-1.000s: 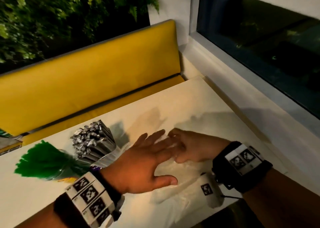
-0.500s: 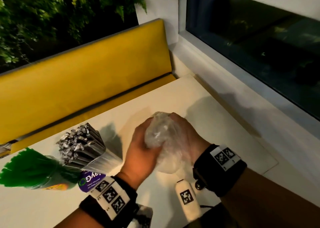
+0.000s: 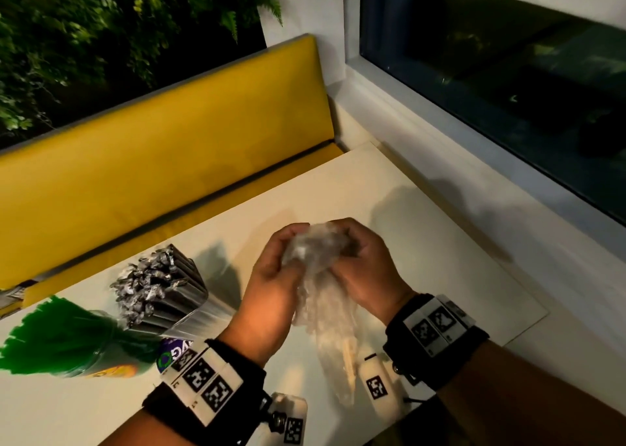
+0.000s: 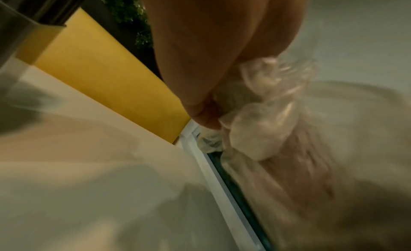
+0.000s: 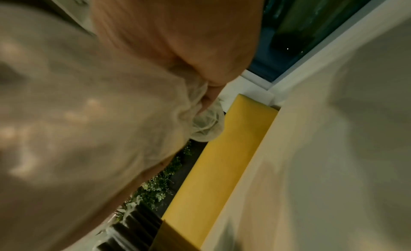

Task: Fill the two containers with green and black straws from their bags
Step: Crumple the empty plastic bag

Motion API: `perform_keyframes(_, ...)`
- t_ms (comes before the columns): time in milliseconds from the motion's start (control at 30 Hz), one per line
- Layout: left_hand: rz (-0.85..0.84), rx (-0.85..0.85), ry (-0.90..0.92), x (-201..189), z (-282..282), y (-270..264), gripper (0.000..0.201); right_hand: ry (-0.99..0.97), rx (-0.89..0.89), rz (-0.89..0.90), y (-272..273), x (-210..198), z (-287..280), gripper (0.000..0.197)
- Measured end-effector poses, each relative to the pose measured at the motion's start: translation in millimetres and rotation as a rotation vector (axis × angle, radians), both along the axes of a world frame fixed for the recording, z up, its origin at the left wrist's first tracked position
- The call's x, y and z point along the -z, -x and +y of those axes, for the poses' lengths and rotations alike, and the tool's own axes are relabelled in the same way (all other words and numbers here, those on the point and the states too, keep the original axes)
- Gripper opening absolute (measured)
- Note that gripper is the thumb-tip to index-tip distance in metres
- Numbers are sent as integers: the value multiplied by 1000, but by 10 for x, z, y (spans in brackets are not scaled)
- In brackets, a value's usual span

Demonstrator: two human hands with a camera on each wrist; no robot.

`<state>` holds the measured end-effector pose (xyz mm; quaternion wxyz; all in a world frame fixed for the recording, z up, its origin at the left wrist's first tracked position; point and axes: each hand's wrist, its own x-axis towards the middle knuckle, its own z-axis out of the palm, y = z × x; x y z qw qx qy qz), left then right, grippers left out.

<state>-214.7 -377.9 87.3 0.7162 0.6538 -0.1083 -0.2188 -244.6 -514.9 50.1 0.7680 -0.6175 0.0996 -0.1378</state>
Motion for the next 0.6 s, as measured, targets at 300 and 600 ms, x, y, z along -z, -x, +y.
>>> perform_keyframes(300,-510,517,-399,163,147,71,137,-763,-74,209,-141,-27,-42,19)
perform_keyframes(600,-452,86,-428,324,138,-134,37,-177,-164,302,248,19,-127,54)
